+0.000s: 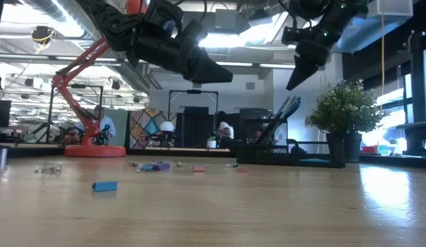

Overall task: Pick and place office supplies into organizer
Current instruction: Put the blue eraser into the black desk organizer

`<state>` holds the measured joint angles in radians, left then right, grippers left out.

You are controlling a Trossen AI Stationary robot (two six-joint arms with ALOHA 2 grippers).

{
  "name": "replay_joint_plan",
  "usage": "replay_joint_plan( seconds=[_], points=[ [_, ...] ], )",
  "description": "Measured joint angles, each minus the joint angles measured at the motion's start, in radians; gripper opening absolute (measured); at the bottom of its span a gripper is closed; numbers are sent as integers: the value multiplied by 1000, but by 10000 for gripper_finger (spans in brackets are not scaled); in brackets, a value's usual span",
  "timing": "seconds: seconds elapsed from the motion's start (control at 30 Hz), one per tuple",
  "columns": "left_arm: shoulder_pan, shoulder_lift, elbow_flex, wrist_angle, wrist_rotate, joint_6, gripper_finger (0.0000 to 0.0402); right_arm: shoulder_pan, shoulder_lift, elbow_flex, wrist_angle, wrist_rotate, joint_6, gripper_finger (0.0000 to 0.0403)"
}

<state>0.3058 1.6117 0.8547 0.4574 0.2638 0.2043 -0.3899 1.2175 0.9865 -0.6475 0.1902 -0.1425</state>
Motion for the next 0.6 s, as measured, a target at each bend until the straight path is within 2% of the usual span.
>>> replay_joint_plan(
  seconds=[0.1,0.23,0.3,0.43,0.53,0.6],
  points=[
    [-8,0,0,-43,-1,11,149,15,-10,62,-48,25,91,153],
    [-34,0,0,-145,-2,52,149,89,-41,106,-61,-90,165,160],
    [-55,0,0,-190,-2,80,149,140,-47,101,-72,-103,166,161],
    [-110,0,0,-231,-1,130,149,249,-56,41,-31,-103,174,162],
    [-149,0,0,-238,-1,138,149,334,-56,-48,98,-103,218,162],
    [-169,0,0,-253,-2,119,149,392,-56,-123,225,-65,233,162]
  ],
)
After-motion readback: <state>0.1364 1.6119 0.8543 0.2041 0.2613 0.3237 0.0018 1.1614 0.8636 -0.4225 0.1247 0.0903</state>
